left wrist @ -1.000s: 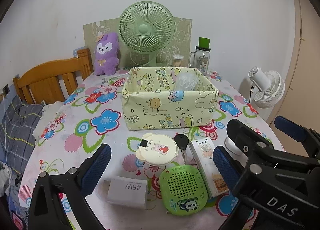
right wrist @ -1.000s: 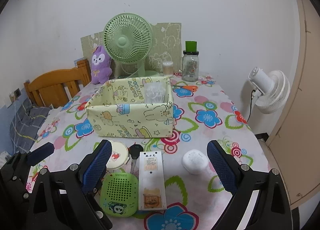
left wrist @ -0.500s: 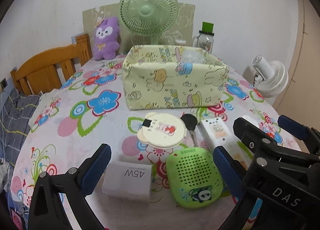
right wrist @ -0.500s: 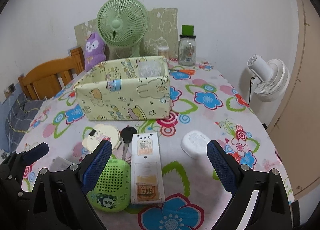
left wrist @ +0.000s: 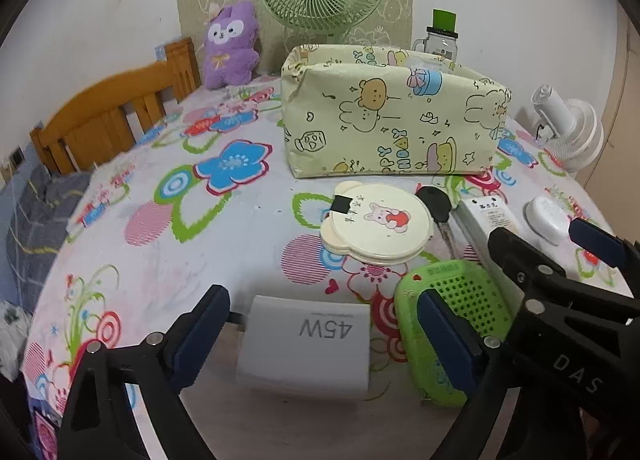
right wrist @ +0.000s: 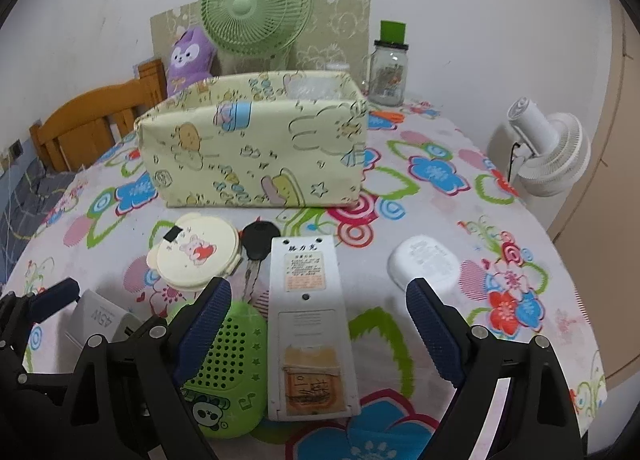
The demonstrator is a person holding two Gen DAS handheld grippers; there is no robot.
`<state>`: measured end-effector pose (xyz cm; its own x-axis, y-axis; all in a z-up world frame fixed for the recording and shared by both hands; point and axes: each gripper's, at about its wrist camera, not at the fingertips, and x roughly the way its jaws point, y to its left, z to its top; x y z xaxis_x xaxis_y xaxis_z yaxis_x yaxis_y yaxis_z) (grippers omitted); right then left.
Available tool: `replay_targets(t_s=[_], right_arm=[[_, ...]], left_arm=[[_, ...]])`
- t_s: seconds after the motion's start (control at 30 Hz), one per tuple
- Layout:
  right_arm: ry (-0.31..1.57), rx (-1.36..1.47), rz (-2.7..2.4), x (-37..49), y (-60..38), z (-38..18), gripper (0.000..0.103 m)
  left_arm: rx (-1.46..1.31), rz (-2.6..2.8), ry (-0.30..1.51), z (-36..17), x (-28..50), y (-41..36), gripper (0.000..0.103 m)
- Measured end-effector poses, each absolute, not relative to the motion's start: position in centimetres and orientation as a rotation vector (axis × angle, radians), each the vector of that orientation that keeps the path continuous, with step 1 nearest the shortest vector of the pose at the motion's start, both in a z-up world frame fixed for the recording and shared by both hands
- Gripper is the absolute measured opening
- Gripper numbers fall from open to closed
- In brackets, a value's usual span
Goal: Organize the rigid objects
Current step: 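Reach the left tool to the white printed charger and grasp it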
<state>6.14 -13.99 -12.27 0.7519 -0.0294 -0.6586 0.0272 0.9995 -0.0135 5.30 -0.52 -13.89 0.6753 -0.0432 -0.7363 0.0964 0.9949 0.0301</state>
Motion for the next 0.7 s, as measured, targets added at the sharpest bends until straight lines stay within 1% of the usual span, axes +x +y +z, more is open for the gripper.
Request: replay_targets(t_s=[0.1,0.57,0.63,0.67,0.7], right_arm=[[0.737,-0.008,-0.032,6.6,-13.8,-12.9,0.091],[0.758,-0.031,-0.037,6.8,-12.9,-13.5,0.091],[0.760,-0.034,-0.036,6.7,-12.8,-13.6,0.091],[0.761,-0.037,-0.037,6.7,-12.7,-13.6,0.091],[0.761,-0.039,-0.039,6.7,-12.7,-13.6,0.091]], left_arm=[[0.106,-0.066,0.816,-14.1,5.2,-0.8,0.089],[0.088,-0.031,0.844,-15.0,5.2,1.1,0.089],[0.071,-0.051,0.857,-15.2,5.1,1.3,0.084],[0.058,-0.065,0.863,-15.2,5.1,1.3,0.077],[0.039,-0.077,0.868,-15.3,5.1,1.3,0.074]])
